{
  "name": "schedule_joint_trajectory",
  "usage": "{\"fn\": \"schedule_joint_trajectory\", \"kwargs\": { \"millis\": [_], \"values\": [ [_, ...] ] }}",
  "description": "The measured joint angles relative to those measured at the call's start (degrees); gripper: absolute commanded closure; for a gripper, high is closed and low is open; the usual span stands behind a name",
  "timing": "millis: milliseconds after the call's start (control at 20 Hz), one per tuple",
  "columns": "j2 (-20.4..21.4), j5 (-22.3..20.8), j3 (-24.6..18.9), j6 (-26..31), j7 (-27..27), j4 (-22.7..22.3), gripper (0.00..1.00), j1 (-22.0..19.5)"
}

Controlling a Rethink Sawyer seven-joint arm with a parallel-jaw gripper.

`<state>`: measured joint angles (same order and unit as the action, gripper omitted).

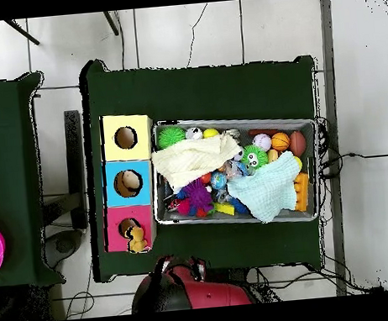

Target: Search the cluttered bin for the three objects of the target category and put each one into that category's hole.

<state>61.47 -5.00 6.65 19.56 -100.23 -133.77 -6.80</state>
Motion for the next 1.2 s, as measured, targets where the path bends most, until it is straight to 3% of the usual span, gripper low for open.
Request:
{"fn": "schedule_joint_trajectory", "kwargs": {
  "millis": [550,1200],
  "values": [
    [-3.5,-3.7,0.1,-3.7,0.0,0.0,0.00,0.7],
    [-7.6,-3.9,1.3,-5.2,0.0,0.0,0.00,7.5]
  ]
}}
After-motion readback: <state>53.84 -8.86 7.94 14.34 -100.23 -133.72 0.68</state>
